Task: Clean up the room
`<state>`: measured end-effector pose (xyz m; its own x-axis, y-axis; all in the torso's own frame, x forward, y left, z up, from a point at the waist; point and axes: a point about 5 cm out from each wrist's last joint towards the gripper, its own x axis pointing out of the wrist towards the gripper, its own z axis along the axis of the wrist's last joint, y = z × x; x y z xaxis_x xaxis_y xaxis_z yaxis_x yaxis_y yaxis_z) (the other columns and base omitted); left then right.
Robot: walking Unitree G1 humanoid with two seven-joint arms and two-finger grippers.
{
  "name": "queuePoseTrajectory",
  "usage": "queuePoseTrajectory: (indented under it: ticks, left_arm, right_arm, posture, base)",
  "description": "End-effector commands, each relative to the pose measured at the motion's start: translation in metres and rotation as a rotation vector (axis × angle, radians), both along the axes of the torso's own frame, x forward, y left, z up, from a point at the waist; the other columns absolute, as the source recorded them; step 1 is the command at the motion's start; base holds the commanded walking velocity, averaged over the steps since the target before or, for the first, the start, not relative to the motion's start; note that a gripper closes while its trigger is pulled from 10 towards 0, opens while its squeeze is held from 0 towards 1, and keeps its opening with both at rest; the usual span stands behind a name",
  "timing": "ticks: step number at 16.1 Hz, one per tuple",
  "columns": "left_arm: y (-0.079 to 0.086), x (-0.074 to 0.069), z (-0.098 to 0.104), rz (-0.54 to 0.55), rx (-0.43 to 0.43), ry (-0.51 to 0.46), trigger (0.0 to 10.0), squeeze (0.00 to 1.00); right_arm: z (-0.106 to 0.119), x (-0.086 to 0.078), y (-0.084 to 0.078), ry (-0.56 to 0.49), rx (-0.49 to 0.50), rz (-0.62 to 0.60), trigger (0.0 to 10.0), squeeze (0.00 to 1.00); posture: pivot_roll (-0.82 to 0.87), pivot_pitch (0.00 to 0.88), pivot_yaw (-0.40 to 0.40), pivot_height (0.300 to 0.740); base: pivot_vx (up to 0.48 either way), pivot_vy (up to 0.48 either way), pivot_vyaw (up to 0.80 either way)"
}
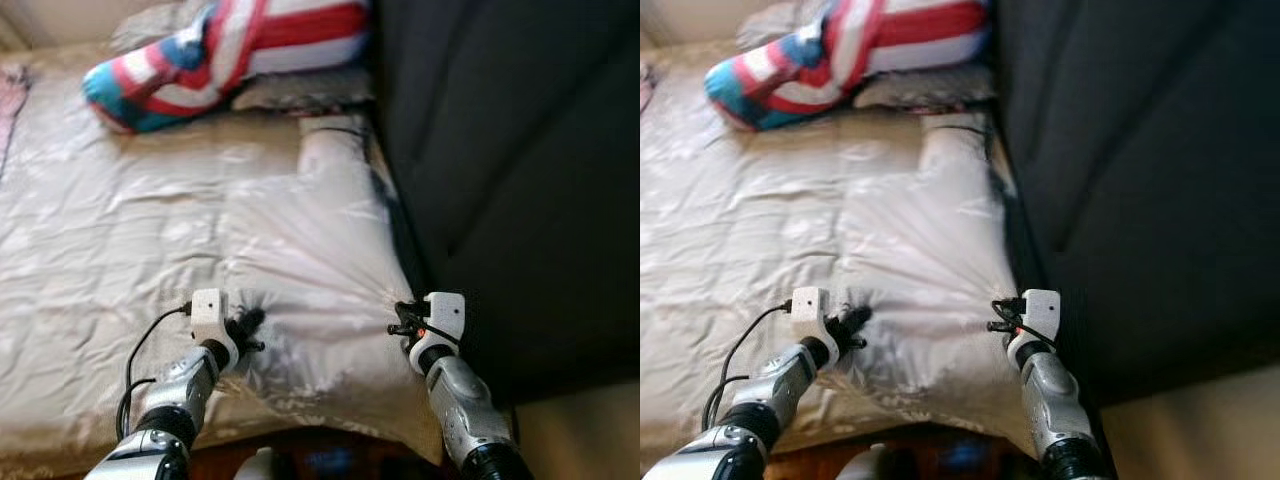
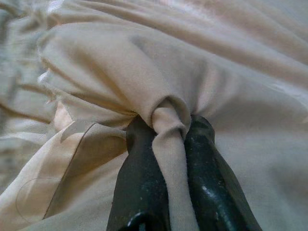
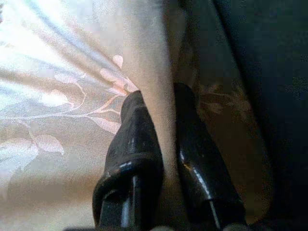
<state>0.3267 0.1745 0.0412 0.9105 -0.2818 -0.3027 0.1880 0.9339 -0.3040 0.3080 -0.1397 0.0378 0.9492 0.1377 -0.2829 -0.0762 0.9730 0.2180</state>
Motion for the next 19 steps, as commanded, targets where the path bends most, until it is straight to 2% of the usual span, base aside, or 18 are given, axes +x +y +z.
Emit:
queuePoseTrajectory:
  ticks: [1,6,11,19]
  left_arm:
    - [-0.0086,0.0079,0.013,-0.013,-0.02,-0.078,10.0,0.0]
    - [-0.0061,0.0072,0.0119,-0.003,-0.004,-0.073,10.0,0.0]
    - [-0.0049,0.0099,0.0154,0.029,0.014,-0.089,10.0,0.0]
    - [-0.0046,0.011,0.0189,0.061,-0.036,-0.108,10.0,0.0]
  right_arm:
    - [-0.0035,-0.0063,-0.0149,-0.002,-0.004,-0.055,10.0,0.0]
    - [-0.0035,-0.007,-0.0147,-0.005,0.0,-0.066,10.0,0.0]
    - [-0.0033,-0.0065,-0.0156,-0.007,-0.02,-0.059,10.0,0.0]
    - [-0.0016,-0.0013,-0.0107,-0.005,-0.098,0.023,10.0,0.0]
  posture:
    - [-0.08,0.208,-0.024,0.74]
    - [-0.08,0.211,-0.023,0.74]
    - [-0.07,0.21,-0.022,0.74]
    - [-0.07,0.207,-0.019,0.74]
  base:
    - [0.0,0.0,-0.79]
    - [0.0,0.0,-0.74]
    - [0.0,0.0,0.0]
    - [0.0,0.0,0.0]
